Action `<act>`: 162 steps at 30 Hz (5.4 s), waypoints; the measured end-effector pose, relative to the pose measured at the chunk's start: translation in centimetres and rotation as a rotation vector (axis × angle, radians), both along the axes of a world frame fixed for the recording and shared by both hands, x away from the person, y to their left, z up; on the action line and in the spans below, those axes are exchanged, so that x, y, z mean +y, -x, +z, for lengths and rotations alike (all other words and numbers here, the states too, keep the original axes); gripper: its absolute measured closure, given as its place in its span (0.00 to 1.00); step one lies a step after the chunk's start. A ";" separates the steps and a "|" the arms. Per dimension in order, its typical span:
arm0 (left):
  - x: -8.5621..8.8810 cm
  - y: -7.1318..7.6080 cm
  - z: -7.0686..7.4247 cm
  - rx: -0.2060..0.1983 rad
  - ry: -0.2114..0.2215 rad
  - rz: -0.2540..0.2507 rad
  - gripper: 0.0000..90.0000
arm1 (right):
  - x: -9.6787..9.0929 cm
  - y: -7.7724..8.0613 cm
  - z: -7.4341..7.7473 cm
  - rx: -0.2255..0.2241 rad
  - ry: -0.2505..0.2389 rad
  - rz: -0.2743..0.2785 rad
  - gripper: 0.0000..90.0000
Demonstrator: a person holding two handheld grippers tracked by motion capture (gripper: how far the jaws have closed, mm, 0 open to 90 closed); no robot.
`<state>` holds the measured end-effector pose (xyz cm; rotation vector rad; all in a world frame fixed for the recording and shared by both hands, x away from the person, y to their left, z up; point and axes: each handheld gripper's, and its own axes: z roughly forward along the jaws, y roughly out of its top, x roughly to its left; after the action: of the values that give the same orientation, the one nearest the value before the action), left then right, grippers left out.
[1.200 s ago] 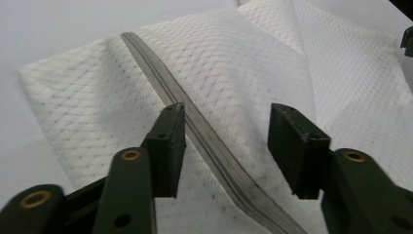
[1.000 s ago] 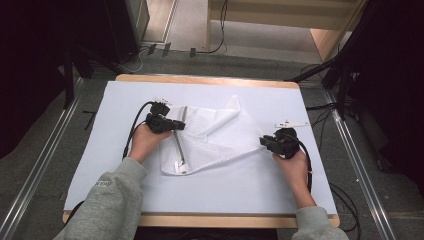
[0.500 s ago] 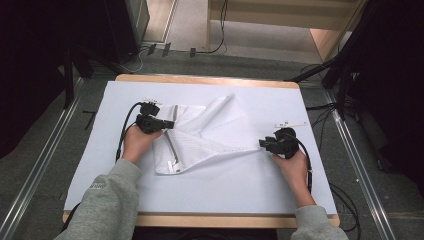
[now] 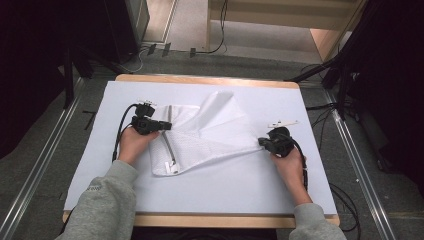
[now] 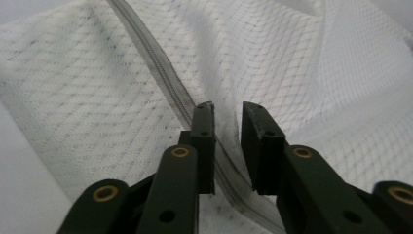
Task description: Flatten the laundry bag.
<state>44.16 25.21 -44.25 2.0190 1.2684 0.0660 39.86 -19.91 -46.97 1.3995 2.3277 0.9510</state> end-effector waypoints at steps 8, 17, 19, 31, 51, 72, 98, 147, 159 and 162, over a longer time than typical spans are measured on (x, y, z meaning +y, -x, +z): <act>1.0 1.0 1.2 -0.018 0.032 -0.024 0.79 | -3.7 -1.4 0.0 0.004 -0.018 -0.083 1.00; 1.6 1.7 1.0 -0.013 0.028 -0.023 0.75 | -4.9 -2.5 0.3 -0.028 -0.022 -0.150 0.95; 1.8 2.0 1.2 -0.013 0.030 -0.032 0.73 | -4.4 -2.2 1.1 -0.057 -0.031 -0.134 0.93; 2.5 4.6 2.5 -0.050 0.066 -0.051 0.64 | 1.6 1.2 3.2 -0.059 -0.111 0.048 0.88; 4.3 7.3 2.6 -0.075 0.050 -0.009 0.52 | 13.1 3.6 1.9 0.013 -0.120 0.365 0.83; 5.8 8.6 2.3 -0.071 0.040 0.037 0.52 | 20.2 5.2 1.5 0.031 -0.148 0.523 0.71; 5.4 7.9 2.2 -0.077 0.026 0.035 0.51 | 20.2 9.0 0.7 0.086 -0.113 0.631 0.98; 0.1 -1.0 -1.2 -0.055 -0.093 -0.069 0.74 | 9.5 10.1 1.7 -0.027 -0.165 0.311 0.72; 0.6 -1.0 -1.0 0.011 -0.064 -0.082 0.98 | 7.0 8.4 1.7 -0.052 -0.166 0.202 0.71; 0.9 -0.6 -0.6 0.006 -0.057 -0.077 0.99 | 6.4 7.7 1.6 -0.058 -0.160 0.177 0.72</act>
<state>44.80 26.12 -44.88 2.1158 1.2038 0.0608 32.15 -13.54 -45.41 1.2180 2.4085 1.2350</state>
